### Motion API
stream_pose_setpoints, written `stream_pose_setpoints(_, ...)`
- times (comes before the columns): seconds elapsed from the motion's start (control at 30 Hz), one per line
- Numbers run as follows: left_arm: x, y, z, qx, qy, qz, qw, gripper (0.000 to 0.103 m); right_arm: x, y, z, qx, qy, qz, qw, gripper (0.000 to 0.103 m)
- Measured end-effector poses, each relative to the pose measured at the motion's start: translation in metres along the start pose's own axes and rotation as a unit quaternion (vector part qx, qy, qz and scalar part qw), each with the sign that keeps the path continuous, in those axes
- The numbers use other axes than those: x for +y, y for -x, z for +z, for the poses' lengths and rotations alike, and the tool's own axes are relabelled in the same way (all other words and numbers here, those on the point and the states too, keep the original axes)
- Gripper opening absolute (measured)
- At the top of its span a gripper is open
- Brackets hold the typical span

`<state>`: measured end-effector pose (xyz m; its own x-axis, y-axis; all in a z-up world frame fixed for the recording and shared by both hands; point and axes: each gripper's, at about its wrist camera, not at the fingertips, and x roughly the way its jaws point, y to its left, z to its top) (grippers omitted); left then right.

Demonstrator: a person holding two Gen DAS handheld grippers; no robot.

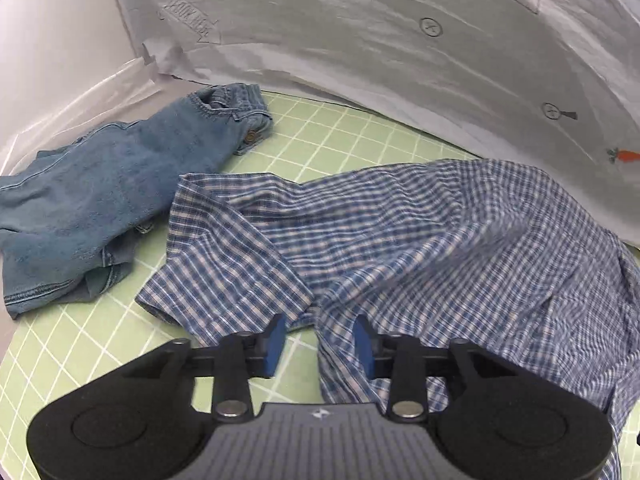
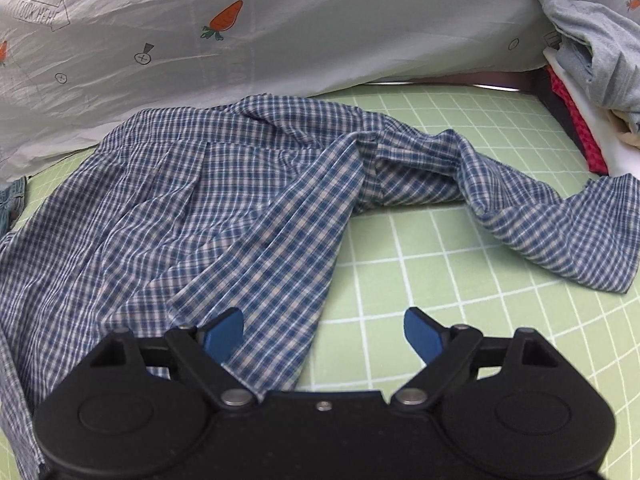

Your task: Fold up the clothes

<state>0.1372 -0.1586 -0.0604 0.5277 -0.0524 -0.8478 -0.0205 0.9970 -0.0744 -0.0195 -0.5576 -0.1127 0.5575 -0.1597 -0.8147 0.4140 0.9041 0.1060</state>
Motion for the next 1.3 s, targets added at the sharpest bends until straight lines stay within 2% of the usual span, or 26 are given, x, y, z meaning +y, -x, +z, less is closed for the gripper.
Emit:
stream_pose_setpoints(0.03,-0.004,0.003,-0.006,0.003,-0.003,-0.01,0.9999,0.071,0.0,0.001,-0.004,0.007,-0.004,0.008,1.0,0.088)
stream_pose_setpoints(0.2,-0.038,-0.001,-0.042,0.052,-0.002,-0.066,0.9965,0.076,0.001,-0.003,-0.025,0.043,-0.018,0.058,0.997,0.088)
stream_pose_setpoints(0.3,-0.06,-0.004,-0.063,0.072,-0.045,-0.072,0.9938,0.077,0.004,-0.009,-0.036,0.055,-0.016,0.074,0.996,0.086)
stream_pose_setpoints(0.37,-0.068,-0.006,-0.075,0.085,-0.071,-0.061,0.992,0.075,0.003,-0.012,-0.041,0.06,-0.013,0.086,0.994,0.076)
stream_pose_setpoints(0.4,-0.071,-0.007,-0.081,0.091,-0.084,-0.055,0.9908,0.073,0.001,-0.01,-0.043,0.06,-0.018,0.097,0.993,0.064)
stream_pose_setpoints(0.43,-0.072,-0.008,-0.085,0.098,-0.089,-0.053,0.9897,0.062,-0.002,-0.009,-0.045,0.059,-0.023,0.108,0.992,0.046)
stream_pose_setpoints(0.47,-0.069,-0.01,-0.089,0.108,-0.085,-0.053,0.9891,0.047,-0.005,-0.007,-0.046,0.058,-0.028,0.117,0.991,0.038)
stream_pose_setpoints(0.5,-0.065,-0.012,-0.093,0.118,-0.08,-0.052,0.9884,0.039,-0.008,-0.002,-0.048,0.051,-0.03,0.113,0.992,0.023)
stream_pose_setpoints(0.53,-0.06,-0.013,-0.096,0.124,-0.071,-0.054,0.9883,0.018,-0.011,0.004,-0.049,0.045,-0.032,0.108,0.993,0.01)
stream_pose_setpoints(0.57,-0.055,-0.014,-0.099,0.129,-0.061,-0.056,0.9882,0.004,-0.015,0.009,-0.05,0.038,-0.034,0.103,0.993,0.007)
stream_pose_setpoints(0.63,-0.042,-0.013,-0.104,0.131,-0.041,-0.058,0.9888,0.002,-0.022,0.02,-0.053,0.025,-0.038,0.094,0.995,0.006)
stream_pose_setpoints(0.73,-0.022,-0.001,-0.103,0.108,-0.016,-0.053,0.9926,0.0,-0.032,0.036,-0.057,0.006,-0.044,0.08,0.996,0.005)
stream_pose_setpoints(0.9,-0.021,0.011,-0.11,0.092,-0.016,-0.047,0.9945,0.0,-0.049,0.063,-0.064,-0.027,-0.054,0.057,0.997,0.005)
stream_pose_setpoints(1.0,-0.021,0.018,-0.114,0.083,-0.017,-0.044,0.9954,0.007,-0.062,0.073,-0.072,-0.022,-0.05,0.014,0.998,0.007)
stream_pose_setpoints(1.03,-0.021,0.021,-0.115,0.08,-0.017,-0.043,0.9957,0.019,-0.065,0.072,-0.075,-0.013,-0.052,0.004,0.999,0.01)
stream_pose_setpoints(1.07,-0.021,0.023,-0.117,0.077,-0.018,-0.042,0.996,0.037,-0.069,0.072,-0.078,-0.003,-0.055,-0.007,0.998,0.012)
stream_pose_setpoints(1.1,-0.021,0.025,-0.118,0.074,-0.018,-0.041,0.9962,0.046,-0.072,0.071,-0.081,0.006,-0.058,-0.017,0.998,0.02)
stream_pose_setpoints(1.13,-0.021,0.028,-0.119,0.071,-0.018,-0.04,0.9965,0.062,-0.075,0.07,-0.085,0.014,-0.069,-0.02,0.997,0.039)
stream_pose_setpoints(1.17,-0.022,0.03,-0.121,0.068,-0.019,-0.039,0.9967,0.072,-0.077,0.069,-0.088,0.021,-0.08,-0.023,0.996,0.047)
stream_pose_setpoints(1.23,-0.022,0.035,-0.123,0.062,-0.019,-0.037,0.9972,0.076,-0.076,0.066,-0.092,0.026,-0.082,-0.025,0.996,0.07)
stream_pose_setpoints(1.27,-0.022,0.037,-0.125,0.059,-0.02,-0.036,0.9974,0.077,-0.074,0.065,-0.093,0.026,-0.076,-0.023,0.996,0.077)
stream_pose_setpoints(1.3,-0.027,0.037,-0.123,0.06,-0.028,-0.04,0.997,0.077,-0.072,0.063,-0.094,0.026,-0.07,-0.021,0.997,0.088)
